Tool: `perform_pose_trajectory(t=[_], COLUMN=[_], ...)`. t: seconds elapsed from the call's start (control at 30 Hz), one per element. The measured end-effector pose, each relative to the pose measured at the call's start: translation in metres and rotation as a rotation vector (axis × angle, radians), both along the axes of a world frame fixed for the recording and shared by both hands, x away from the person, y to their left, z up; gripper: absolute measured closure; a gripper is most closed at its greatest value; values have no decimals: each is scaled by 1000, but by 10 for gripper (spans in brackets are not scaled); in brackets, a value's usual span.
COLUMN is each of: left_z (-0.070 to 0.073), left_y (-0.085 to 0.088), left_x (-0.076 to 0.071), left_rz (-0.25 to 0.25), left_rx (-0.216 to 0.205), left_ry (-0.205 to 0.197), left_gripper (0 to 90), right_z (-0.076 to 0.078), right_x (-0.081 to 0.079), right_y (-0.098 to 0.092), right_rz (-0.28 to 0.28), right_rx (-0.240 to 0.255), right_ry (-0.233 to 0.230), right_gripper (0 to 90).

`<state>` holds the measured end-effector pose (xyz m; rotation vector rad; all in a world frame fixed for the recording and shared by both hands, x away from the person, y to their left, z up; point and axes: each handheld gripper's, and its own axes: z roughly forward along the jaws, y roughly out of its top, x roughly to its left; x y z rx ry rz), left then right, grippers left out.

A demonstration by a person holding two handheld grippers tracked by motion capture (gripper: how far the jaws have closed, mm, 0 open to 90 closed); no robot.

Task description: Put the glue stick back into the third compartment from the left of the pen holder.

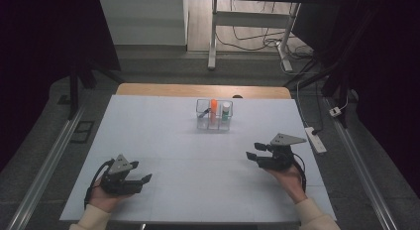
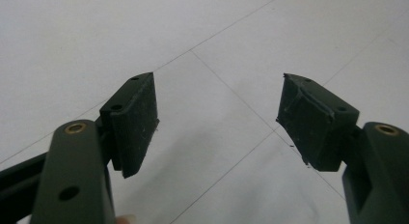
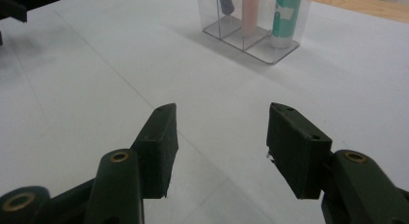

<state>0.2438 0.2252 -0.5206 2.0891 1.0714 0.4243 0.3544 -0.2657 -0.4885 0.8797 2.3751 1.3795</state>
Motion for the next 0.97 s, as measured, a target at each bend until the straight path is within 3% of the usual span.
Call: perform_pose_trajectory(t=[0.5, 0.97], left_z=[-1, -1], left_y=[-1, -1], left_x=[1, 1], left_rz=[3, 5], left_rx=[2, 3], left_ry=[0, -1], left_gripper=[298, 297], right_z=[-10, -11], right_x=[-22, -23], right_y=[-29, -28], right_rz=[-3, 7], right_rx=[-5, -22], right_ry=[-7, -13], right_gripper=[410, 399])
